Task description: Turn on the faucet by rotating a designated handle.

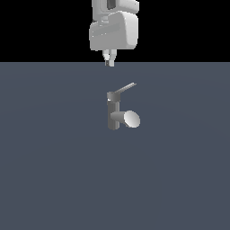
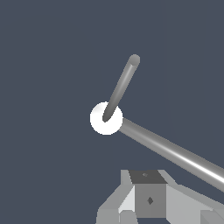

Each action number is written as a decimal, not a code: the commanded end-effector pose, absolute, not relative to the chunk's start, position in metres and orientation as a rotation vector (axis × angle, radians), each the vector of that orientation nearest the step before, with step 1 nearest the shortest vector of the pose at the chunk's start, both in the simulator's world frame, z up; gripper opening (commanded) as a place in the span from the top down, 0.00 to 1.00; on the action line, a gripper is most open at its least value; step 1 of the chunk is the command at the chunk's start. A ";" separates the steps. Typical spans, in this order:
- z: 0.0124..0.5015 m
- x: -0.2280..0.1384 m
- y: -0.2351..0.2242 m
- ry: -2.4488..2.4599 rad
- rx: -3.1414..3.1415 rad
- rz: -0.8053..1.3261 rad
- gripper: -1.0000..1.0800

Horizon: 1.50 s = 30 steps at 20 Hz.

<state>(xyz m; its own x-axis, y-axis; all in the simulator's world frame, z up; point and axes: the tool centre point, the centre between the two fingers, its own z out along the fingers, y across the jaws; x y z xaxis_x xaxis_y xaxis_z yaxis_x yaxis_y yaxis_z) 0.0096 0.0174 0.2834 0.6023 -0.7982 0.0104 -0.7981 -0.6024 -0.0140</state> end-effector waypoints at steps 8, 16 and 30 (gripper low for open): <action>0.229 0.069 -0.020 1.730 -2.620 -0.014 1.00; 0.196 0.101 -0.050 1.926 -2.484 -0.006 1.00; 0.181 0.114 -0.066 2.009 -2.417 0.000 1.00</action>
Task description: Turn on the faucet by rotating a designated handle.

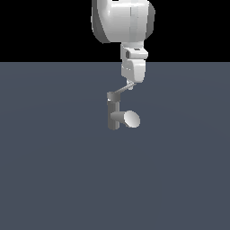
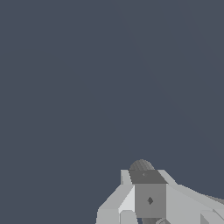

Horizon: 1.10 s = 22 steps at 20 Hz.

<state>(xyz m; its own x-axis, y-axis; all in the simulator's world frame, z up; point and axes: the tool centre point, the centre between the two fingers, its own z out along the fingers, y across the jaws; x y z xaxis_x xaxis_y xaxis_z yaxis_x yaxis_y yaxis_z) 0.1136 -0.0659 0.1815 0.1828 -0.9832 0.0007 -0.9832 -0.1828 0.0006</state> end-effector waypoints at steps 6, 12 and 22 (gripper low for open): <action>0.181 0.098 -0.070 -2.008 2.415 0.000 1.00; 0.182 0.082 -0.075 -2.008 2.415 0.000 1.00; 0.182 0.053 -0.083 -2.009 2.415 0.000 1.00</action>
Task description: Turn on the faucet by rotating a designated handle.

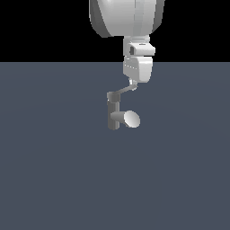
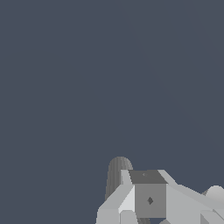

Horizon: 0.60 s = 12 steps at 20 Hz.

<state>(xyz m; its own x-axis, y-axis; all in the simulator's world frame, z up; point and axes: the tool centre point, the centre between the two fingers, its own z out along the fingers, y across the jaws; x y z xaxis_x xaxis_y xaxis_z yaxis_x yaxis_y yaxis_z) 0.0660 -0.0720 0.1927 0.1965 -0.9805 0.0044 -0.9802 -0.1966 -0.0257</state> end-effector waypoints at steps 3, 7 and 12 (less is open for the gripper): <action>0.182 0.047 -0.085 2.009 -2.415 0.000 1.00; 0.194 0.050 -0.069 1.978 -2.417 -0.032 1.00; 0.191 0.034 -0.065 1.986 -2.417 -0.025 1.00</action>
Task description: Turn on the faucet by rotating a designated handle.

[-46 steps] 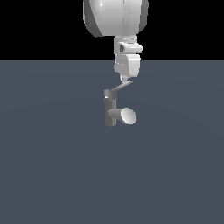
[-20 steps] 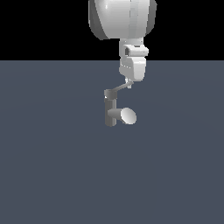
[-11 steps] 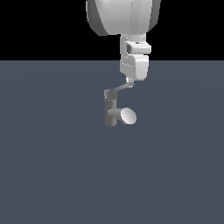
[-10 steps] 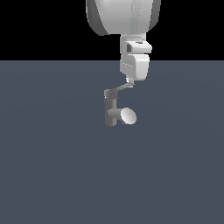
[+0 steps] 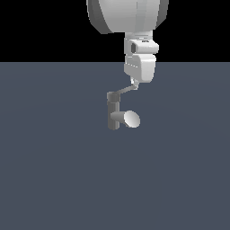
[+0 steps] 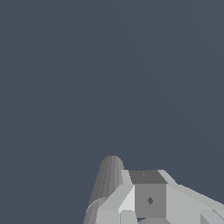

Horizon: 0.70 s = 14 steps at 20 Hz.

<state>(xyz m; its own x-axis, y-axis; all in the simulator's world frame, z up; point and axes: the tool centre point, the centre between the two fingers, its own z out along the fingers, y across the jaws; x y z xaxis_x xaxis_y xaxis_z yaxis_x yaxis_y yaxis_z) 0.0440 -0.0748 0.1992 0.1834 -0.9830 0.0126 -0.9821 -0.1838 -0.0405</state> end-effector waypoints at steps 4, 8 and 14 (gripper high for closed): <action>0.188 0.021 -0.061 1.992 -2.416 -0.018 1.00; 0.186 0.007 -0.057 1.998 -2.416 -0.012 1.00; 0.182 -0.014 -0.050 2.008 -2.415 -0.002 1.00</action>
